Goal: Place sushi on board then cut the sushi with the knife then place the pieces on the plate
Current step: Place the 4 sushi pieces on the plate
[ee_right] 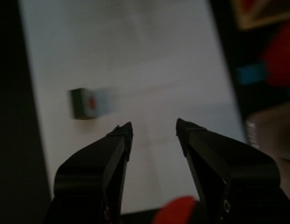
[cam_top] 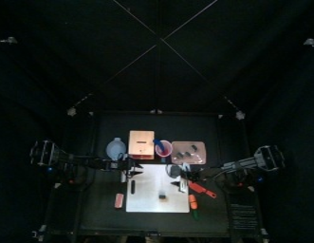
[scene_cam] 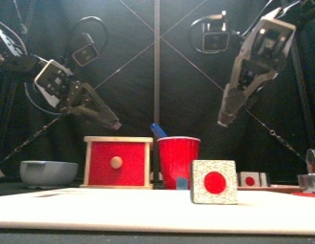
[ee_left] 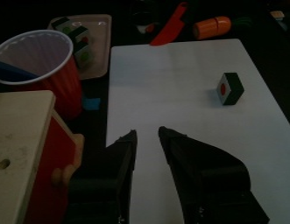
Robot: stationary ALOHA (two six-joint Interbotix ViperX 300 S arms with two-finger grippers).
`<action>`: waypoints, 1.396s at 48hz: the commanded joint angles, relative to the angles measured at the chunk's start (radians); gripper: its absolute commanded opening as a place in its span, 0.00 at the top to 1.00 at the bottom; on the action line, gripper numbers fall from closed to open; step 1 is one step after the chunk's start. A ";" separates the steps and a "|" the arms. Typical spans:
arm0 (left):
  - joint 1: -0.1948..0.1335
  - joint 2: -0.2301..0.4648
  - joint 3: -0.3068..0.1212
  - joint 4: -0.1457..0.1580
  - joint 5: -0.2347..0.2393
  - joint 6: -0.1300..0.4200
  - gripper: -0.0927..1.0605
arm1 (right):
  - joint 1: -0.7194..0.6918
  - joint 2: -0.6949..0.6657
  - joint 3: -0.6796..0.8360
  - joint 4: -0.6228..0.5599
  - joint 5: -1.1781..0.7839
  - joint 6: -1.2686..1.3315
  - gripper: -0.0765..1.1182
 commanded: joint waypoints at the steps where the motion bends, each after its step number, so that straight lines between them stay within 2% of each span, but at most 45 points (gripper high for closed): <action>1: 0.003 -0.011 -0.018 -0.002 -0.005 -0.002 0.31 | 0.055 0.066 -0.077 0.043 -0.051 -0.002 0.26; 13: 0.003 -0.009 -0.021 -0.002 -0.005 -0.002 0.31 | 0.117 0.233 -0.213 0.048 -0.003 -0.006 0.26; 39: -0.003 -0.008 -0.012 -0.002 -0.005 0.000 0.31 | 0.127 0.387 -0.290 0.046 0.049 -0.006 0.29; 50: -0.005 -0.008 -0.012 0.000 -0.005 0.002 0.31 | 0.123 0.347 -0.264 0.052 0.086 -0.002 0.47; 67: -0.005 -0.009 -0.012 0.002 -0.005 0.002 0.31 | -0.038 0.023 -0.063 0.046 0.327 0.000 0.46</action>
